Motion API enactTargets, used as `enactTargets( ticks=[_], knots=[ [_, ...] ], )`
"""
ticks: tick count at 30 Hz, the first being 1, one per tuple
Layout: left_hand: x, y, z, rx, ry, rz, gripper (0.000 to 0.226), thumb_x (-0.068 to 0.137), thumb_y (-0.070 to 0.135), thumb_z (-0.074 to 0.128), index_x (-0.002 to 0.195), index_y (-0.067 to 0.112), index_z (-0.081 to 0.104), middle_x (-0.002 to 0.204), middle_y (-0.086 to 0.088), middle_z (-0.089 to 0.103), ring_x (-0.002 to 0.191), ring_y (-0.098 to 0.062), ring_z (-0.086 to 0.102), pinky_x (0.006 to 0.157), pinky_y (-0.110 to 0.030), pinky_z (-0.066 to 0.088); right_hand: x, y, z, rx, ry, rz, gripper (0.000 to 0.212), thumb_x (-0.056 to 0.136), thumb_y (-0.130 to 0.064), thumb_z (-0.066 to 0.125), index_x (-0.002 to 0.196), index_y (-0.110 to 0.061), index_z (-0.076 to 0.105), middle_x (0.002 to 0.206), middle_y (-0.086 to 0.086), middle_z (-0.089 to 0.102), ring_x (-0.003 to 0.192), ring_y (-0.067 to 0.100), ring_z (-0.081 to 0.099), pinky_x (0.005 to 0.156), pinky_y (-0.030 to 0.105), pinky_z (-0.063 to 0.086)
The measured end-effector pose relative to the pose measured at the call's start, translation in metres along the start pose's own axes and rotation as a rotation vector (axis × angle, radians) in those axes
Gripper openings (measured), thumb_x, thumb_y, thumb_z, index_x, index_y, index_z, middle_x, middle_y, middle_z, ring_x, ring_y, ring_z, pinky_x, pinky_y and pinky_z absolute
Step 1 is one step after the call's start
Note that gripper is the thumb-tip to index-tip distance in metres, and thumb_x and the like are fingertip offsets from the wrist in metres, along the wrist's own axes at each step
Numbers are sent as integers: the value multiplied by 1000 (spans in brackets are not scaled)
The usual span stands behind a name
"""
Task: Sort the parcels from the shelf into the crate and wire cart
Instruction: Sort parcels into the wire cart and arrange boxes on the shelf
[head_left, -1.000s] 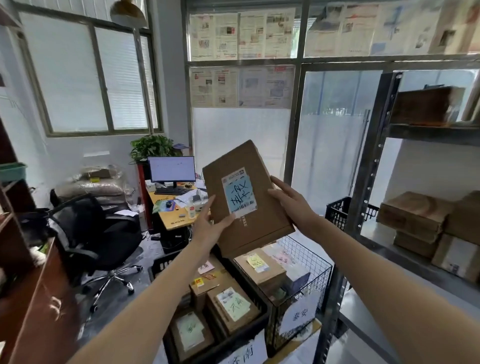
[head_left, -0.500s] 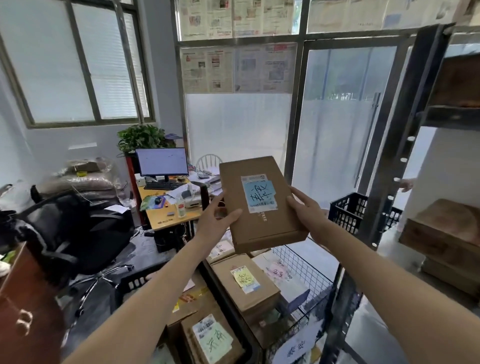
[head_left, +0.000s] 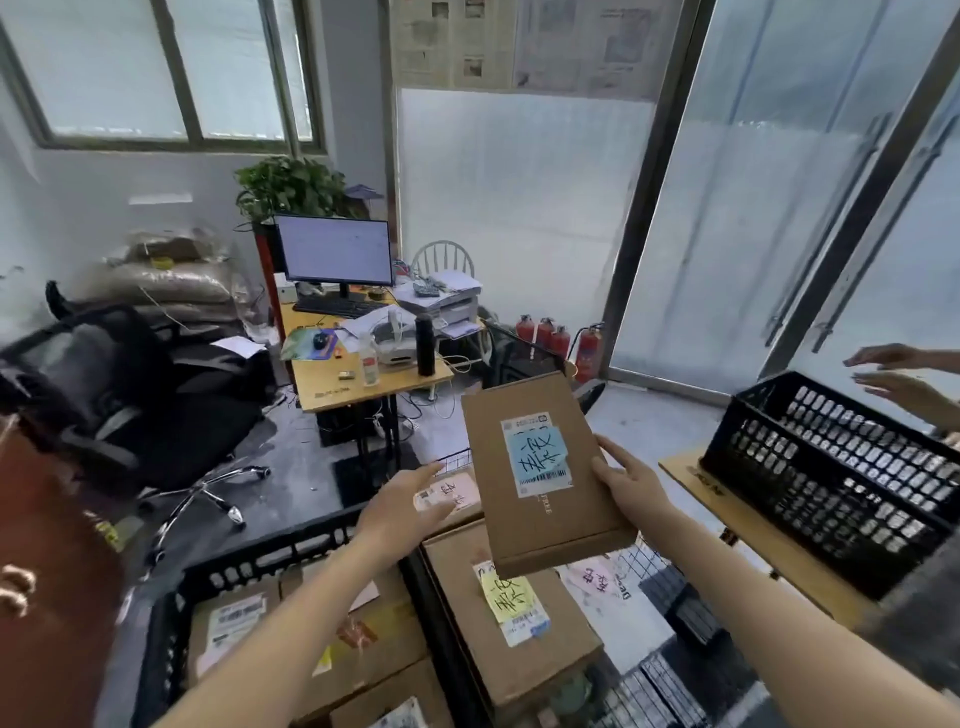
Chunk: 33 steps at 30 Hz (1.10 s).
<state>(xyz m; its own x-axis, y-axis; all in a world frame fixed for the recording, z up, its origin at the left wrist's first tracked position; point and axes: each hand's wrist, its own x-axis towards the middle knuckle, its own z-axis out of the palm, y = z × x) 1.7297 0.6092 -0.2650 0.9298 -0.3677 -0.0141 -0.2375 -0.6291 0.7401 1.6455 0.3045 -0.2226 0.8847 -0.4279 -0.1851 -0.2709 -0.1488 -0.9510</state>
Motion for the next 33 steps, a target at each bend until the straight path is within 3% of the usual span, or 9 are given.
enactTargets(
  ticks=[6, 8, 12, 17, 22, 29, 33],
  knots=[
    [23, -63, 20, 200, -11, -89, 58, 96, 55, 59, 150, 44, 41, 147, 5, 50, 133, -19, 49, 99, -38, 50, 56, 71, 45, 4, -121, 122, 45, 104, -27, 57, 148, -35, 49, 115, 7, 72, 99, 25, 73, 76, 33, 63],
    [30, -76, 28, 238, -7, -130, 58, 97, 53, 59, 151, 42, 40, 149, 5, 48, 136, -19, 47, 101, -36, 49, 70, 90, 59, -5, -165, 142, 42, 105, -25, 57, 145, -36, 50, 112, 4, 71, 99, 23, 72, 76, 33, 62],
    [40, -100, 43, 284, -10, -211, 60, 98, 52, 58, 153, 39, 38, 152, 5, 45, 137, -21, 46, 103, -37, 48, 98, 124, 71, -21, -213, 161, 45, 106, -23, 54, 148, -34, 44, 128, 11, 63, 104, 22, 67, 86, 40, 60],
    [50, -112, 62, 287, -3, -299, 61, 97, 51, 60, 153, 38, 39, 153, 2, 42, 141, -26, 41, 108, -44, 45, 114, 140, 55, 8, -368, 237, 52, 94, -31, 70, 139, -41, 46, 123, 12, 64, 105, 28, 69, 72, 32, 62],
    [61, -105, 76, 259, 74, -378, 64, 95, 51, 62, 153, 37, 40, 146, -3, 46, 130, -25, 50, 99, -41, 49, 128, 145, 39, 53, -434, 220, 58, 85, -34, 78, 137, -42, 54, 120, 12, 69, 108, 28, 70, 74, 40, 63],
    [56, -98, 91, 280, 24, -444, 66, 98, 50, 59, 157, 40, 30, 164, -10, 25, 149, -33, 31, 112, -47, 39, 126, 152, 36, 74, -487, 199, 58, 86, -30, 78, 137, -39, 53, 115, 13, 70, 101, 25, 73, 74, 41, 63],
    [52, -99, 92, 251, 31, -441, 64, 99, 50, 56, 157, 44, 28, 165, -10, 25, 150, -33, 29, 114, -48, 37, 121, 157, 31, 83, -511, 191, 54, 88, -27, 77, 135, -40, 53, 114, 12, 72, 99, 21, 74, 75, 39, 63]
  ],
)
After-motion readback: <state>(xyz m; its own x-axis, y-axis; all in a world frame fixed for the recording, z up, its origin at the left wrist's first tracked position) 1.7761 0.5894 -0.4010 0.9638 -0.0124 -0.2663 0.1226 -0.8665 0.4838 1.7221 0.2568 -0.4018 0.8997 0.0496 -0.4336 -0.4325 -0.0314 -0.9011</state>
